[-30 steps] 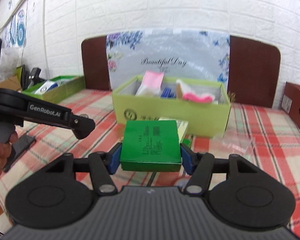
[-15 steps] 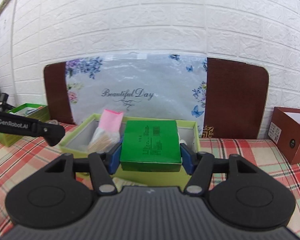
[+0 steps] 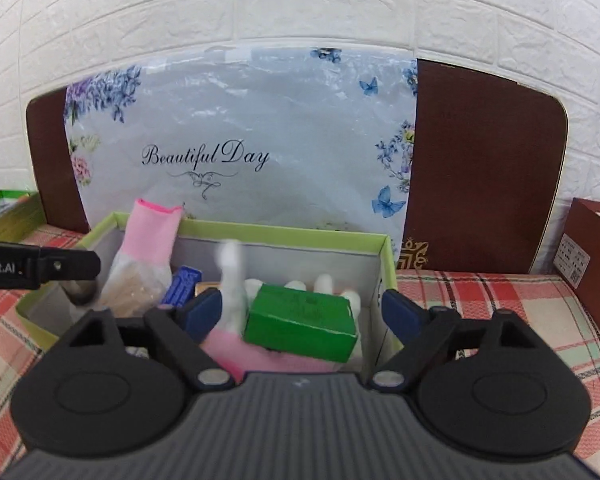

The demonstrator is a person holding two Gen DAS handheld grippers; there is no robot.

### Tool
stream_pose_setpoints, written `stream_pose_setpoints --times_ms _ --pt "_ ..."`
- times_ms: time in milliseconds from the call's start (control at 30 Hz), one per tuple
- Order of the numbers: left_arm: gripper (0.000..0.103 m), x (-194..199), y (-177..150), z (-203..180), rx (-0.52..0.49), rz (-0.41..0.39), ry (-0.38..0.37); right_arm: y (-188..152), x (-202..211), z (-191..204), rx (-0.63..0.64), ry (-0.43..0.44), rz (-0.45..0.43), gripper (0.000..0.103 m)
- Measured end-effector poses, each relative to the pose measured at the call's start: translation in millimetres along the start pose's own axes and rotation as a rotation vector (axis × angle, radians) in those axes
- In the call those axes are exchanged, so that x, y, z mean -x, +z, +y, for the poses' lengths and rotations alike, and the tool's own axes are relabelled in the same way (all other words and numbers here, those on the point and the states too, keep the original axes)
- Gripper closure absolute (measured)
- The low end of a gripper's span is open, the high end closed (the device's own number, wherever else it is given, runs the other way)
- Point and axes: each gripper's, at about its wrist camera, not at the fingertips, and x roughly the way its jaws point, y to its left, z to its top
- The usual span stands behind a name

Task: Organize objects
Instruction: 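Carry tape roll and green box into the lime-green box and open both grippers, then withdraw both grippers from the green box back to the pile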

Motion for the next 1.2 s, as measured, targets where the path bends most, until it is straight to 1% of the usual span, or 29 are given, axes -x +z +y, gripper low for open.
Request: stream_pose_setpoints --times_ms 33,100,167,233,367,467,567,733,833,900,1000,1200 --pt "0.025 1.5 -2.8 1.3 0.016 0.006 -0.007 -3.8 4.3 1.1 0.012 0.002 -0.015 0.013" --pt "0.025 6.0 -6.8 0.9 0.039 0.021 -0.008 -11.1 13.7 1.5 0.018 -0.004 -0.045 0.000" --pt "0.023 13.9 -10.1 -4.3 0.036 0.034 0.010 -17.7 24.5 1.8 0.020 -0.009 -0.065 0.000" --pt "0.023 23.6 -11.0 -11.5 0.009 0.036 0.031 -21.4 35.4 2.1 0.021 -0.005 -0.076 0.000" --pt "0.021 50.4 -13.4 -23.6 -0.034 0.011 0.045 -18.1 64.7 3.2 0.021 0.002 -0.110 0.000" --pt "0.020 70.4 -15.4 -31.7 -0.058 -0.006 0.070 -15.4 91.1 4.4 0.021 0.010 -0.151 0.000" --pt "0.019 89.4 -20.2 -38.8 -0.077 -0.030 0.071 -17.8 117.0 6.2 0.026 0.020 -0.187 0.000" --pt "0.019 113.0 -34.1 -45.9 -0.084 -0.031 0.063 -33.2 155.0 10.6 0.051 0.010 -0.219 0.000" --pt "0.019 124.1 -49.8 -47.0 -0.083 -0.023 0.068 -49.0 172.3 10.3 0.044 0.002 -0.214 0.000" --pt "0.018 129.9 -63.8 -44.9 -0.058 -0.010 0.068 -63.2 181.7 7.5 0.008 0.005 -0.195 0.000" --pt "0.018 132.9 -88.1 -41.6 -0.020 0.035 0.073 -87.1 190.0 4.0 -0.042 0.027 -0.149 0.000" --pt "0.018 130.6 -133.3 -33.6 0.014 0.133 0.070 -131.8 192.0 6.5 -0.055 0.016 -0.042 0.000"
